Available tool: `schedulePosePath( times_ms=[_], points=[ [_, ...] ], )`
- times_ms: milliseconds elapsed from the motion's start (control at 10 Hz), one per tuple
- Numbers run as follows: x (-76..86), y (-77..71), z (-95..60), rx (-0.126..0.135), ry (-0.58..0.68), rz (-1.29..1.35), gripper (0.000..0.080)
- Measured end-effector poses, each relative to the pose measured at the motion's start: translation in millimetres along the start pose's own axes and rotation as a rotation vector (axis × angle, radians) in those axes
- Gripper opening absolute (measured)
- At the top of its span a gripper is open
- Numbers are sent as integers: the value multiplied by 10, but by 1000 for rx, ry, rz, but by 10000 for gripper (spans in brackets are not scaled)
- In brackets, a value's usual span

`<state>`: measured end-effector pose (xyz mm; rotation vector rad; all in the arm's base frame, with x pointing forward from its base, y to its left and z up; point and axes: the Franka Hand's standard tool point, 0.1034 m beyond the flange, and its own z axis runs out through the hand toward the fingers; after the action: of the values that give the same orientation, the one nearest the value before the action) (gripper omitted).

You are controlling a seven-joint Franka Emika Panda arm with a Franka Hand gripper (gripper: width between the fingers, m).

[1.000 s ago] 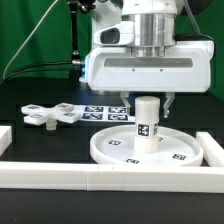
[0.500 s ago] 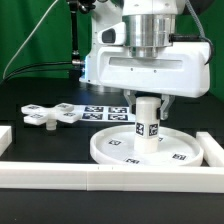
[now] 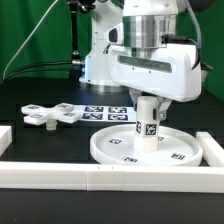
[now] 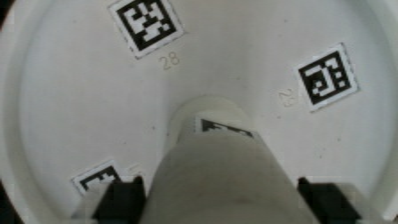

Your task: Assemble round table

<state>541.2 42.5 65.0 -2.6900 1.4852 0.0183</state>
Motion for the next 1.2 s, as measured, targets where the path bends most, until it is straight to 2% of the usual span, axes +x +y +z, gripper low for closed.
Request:
schedulePosePath(
  times_ms=[100,200,300,400,1100,1200],
  points=[
    [-5,-3,0,0,0,-22,447],
    [-9,-5,1,0,-1,-24,598],
    [-17,-3,0,-6,-4,-117,598],
    [-16,-9,-8,-6,-6,-257,641],
    [9,-14,-21,-3,-8,-896,649],
    [13,-32,-32,-12,-2,-977,649]
  ],
)
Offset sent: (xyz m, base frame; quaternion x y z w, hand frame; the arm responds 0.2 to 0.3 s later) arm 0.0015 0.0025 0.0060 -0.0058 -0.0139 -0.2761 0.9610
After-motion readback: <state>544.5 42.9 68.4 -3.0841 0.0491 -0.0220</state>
